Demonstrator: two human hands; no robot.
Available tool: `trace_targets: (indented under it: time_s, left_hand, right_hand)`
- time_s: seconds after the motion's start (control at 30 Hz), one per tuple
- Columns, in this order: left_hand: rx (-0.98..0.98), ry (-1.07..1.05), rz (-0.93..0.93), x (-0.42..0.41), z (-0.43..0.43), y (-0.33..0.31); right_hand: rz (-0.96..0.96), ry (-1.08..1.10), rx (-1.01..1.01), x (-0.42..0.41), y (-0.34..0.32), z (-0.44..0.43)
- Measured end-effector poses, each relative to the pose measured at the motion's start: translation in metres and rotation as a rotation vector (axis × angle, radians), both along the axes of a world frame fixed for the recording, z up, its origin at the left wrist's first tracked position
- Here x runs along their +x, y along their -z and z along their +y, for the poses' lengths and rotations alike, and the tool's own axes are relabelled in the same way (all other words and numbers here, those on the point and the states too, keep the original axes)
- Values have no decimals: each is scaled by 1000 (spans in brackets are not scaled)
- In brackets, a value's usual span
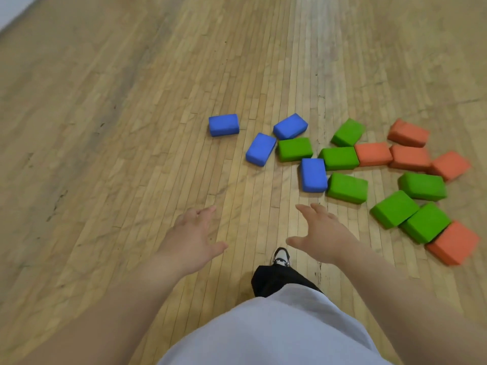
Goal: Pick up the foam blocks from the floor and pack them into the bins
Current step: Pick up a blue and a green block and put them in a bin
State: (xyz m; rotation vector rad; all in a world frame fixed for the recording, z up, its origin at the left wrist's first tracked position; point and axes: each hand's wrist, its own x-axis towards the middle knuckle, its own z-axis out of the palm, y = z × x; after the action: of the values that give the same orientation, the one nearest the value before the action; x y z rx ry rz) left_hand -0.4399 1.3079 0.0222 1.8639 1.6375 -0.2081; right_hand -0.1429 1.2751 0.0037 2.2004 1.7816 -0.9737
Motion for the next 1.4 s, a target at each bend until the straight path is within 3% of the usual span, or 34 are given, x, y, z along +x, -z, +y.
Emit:
trace_targets:
  time_s: [0.23, 0.47, 0.77, 0.97, 1.17, 1.4]
  left_hand:
    - [-22, -87, 4, 61, 120, -22]
    - [-45, -98, 34, 72, 257, -10]
    - [-65, 141, 54, 71, 481, -4]
    - [-45, 338, 50, 112, 607, -4]
    - [-137, 316, 15, 165, 676, 39]
    - [-237, 173, 40, 222, 747, 155]
  right_hand:
    - [-50, -144, -18, 62, -24, 157]
    - [-12, -105, -45, 80, -12, 286]
    - [24, 136, -74, 80, 2, 445]
    - [2, 260, -63, 99, 3, 521]
    - [5, 256, -135, 147, 38, 595]
    - [34, 71, -304, 206, 165, 706]
